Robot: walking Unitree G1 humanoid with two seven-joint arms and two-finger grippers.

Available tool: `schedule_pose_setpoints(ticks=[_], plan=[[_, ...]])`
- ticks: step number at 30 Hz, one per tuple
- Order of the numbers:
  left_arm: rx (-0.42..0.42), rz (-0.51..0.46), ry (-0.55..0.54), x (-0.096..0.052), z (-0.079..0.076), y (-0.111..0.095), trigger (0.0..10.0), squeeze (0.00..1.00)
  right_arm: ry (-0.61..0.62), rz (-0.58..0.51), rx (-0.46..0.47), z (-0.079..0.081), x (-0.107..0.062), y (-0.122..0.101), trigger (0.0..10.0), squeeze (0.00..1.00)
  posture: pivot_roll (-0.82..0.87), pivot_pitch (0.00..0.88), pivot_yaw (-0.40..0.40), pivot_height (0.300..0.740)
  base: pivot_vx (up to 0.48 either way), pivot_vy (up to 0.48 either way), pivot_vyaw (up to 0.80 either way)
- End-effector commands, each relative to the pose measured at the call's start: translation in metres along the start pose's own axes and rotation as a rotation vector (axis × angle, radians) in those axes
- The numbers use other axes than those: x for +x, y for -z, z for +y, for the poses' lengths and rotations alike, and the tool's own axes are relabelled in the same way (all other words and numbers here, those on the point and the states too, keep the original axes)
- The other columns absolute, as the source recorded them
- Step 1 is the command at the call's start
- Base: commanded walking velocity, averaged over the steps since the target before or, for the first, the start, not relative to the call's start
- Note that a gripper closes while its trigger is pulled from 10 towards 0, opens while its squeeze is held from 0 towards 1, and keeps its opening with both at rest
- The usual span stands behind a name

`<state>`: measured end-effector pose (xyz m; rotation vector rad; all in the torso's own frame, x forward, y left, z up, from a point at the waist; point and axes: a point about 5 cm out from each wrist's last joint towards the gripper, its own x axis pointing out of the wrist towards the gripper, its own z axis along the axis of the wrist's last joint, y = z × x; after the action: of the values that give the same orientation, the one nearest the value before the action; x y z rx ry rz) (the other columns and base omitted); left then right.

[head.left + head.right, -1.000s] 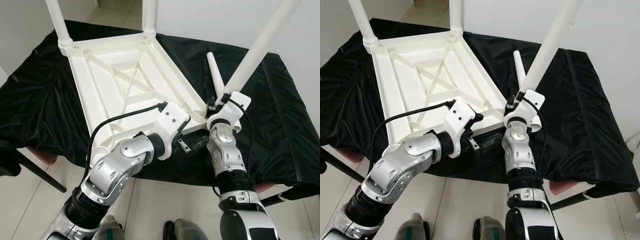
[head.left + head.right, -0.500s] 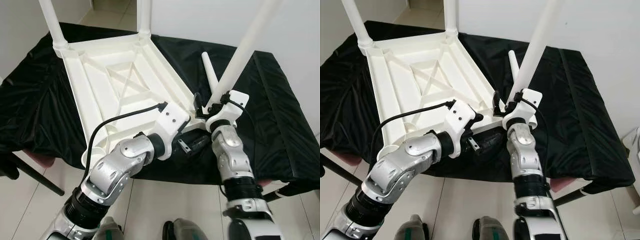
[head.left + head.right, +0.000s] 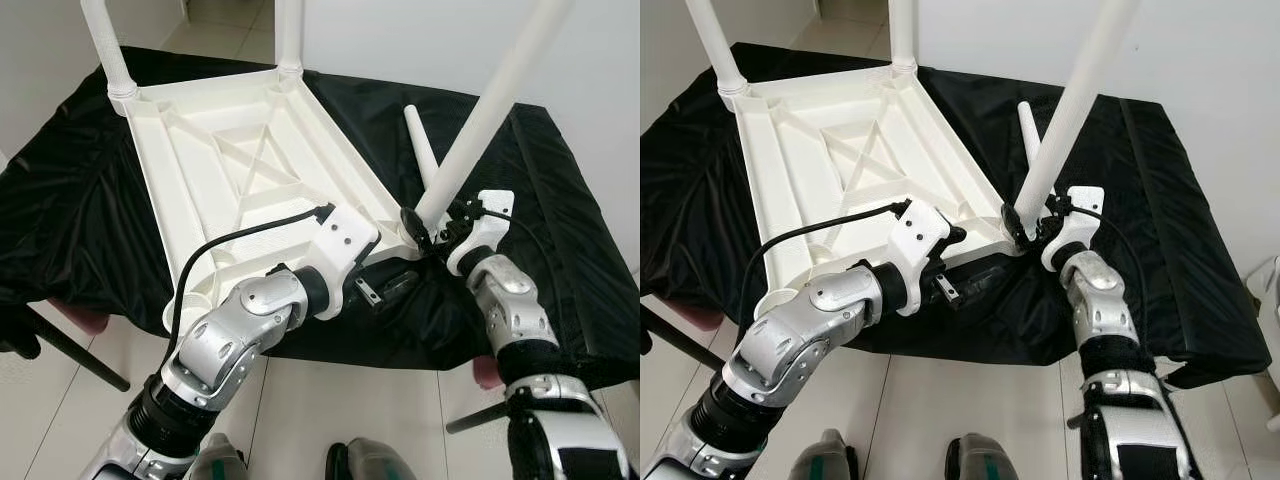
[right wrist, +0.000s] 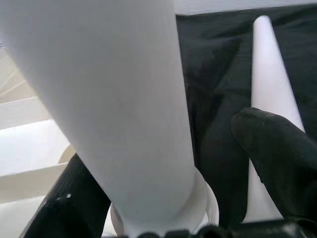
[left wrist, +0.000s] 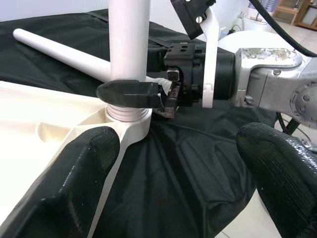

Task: Building children table

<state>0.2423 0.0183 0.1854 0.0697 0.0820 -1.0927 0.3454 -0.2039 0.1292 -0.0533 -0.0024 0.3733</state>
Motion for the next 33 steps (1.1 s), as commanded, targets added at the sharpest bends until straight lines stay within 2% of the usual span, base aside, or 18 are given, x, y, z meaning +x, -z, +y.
schedule_pose_setpoints(ticks=[1, 10, 11, 12, 14, 26, 28, 33], plan=[[0.005, 0.016, 0.023, 0.000, 0.000, 0.001, 10.0, 0.00, -0.030, 0.012, 0.014, -0.002, -0.001, 0.003, 10.0, 0.00, -0.04, 0.026, -0.034, 0.740, 0.000, 0.000, 0.00], [0.009, 0.018, 0.023, 0.000, 0.000, 0.000, 10.0, 0.00, -0.133, 0.025, 0.001, 0.000, 0.009, 0.001, 10.0, 0.00, -0.04, 0.029, -0.031, 0.740, 0.000, 0.000, 0.00], [0.010, 0.018, 0.023, 0.000, 0.000, 0.000, 10.0, 0.00, -0.144, 0.021, -0.002, 0.001, 0.010, 0.001, 5.0, 0.00, -0.04, 0.030, -0.031, 0.740, 0.000, 0.000, 0.00], [0.010, 0.018, 0.023, 0.000, 0.000, 0.000, 10.0, 0.00, -0.144, 0.021, -0.002, 0.001, 0.010, 0.001, 5.0, 0.00, -0.04, 0.030, -0.031, 0.740, 0.000, 0.000, 0.00], [0.009, 0.019, 0.024, 0.000, -0.001, 0.001, 10.0, 0.00, -0.159, 0.009, -0.015, 0.002, 0.013, -0.002, 0.0, 0.00, -0.03, 0.033, -0.034, 0.740, 0.000, 0.000, 0.00], [0.005, 0.017, 0.022, 0.000, -0.002, 0.001, 10.0, 0.00, -0.187, 0.004, -0.030, 0.001, 0.013, -0.002, 0.0, 0.00, -0.04, 0.035, -0.037, 0.740, 0.000, 0.000, 0.00], [0.004, 0.017, 0.023, 0.000, -0.002, 0.001, 10.0, 0.00, -0.176, 0.014, -0.023, 0.000, 0.013, 0.000, 10.0, 0.00, -0.04, 0.037, -0.040, 0.740, 0.000, 0.000, 0.00], [0.001, 0.015, 0.021, 0.000, -0.003, 0.001, 10.0, 0.00, -0.173, 0.008, 0.014, 0.000, 0.010, 0.000, 10.0, 0.00, -0.04, 0.042, -0.045, 0.740, 0.000, 0.000, 0.00]])
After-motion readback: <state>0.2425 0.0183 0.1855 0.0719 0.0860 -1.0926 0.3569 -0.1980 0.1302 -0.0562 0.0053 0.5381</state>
